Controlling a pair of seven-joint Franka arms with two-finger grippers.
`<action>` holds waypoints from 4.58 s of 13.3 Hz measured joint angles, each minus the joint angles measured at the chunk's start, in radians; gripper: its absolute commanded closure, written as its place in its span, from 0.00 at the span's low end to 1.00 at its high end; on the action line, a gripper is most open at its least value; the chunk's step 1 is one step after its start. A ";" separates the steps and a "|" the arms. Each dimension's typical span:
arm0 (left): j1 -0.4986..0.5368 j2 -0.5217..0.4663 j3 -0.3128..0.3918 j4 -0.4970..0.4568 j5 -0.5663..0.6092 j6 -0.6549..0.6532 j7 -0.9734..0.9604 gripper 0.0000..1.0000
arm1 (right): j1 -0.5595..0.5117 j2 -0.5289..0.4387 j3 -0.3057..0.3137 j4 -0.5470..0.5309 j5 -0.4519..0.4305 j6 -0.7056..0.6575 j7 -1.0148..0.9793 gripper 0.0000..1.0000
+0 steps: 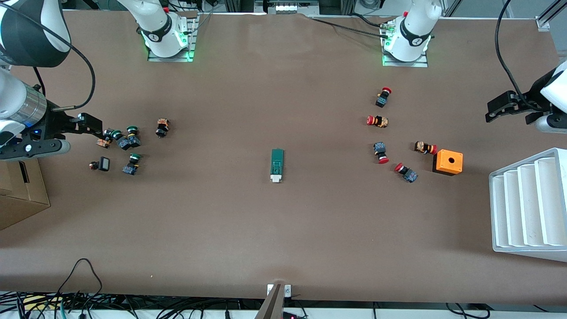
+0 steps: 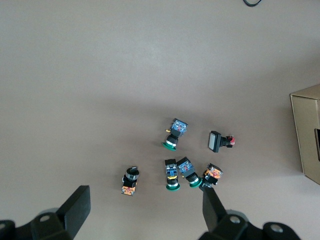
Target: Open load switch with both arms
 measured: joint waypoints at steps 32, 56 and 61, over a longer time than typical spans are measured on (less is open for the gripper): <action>-0.020 0.070 -0.722 -0.285 -0.006 0.583 -0.803 0.00 | -0.022 0.088 -0.024 0.078 0.354 0.038 0.421 0.01; -0.276 0.696 -0.767 -0.333 1.795 0.700 -2.430 0.00 | 0.068 0.700 0.104 0.565 0.489 0.060 1.589 0.02; -0.466 0.735 -0.613 -0.266 1.816 0.644 -2.525 0.00 | 0.085 0.765 0.158 0.585 0.502 0.161 1.688 0.02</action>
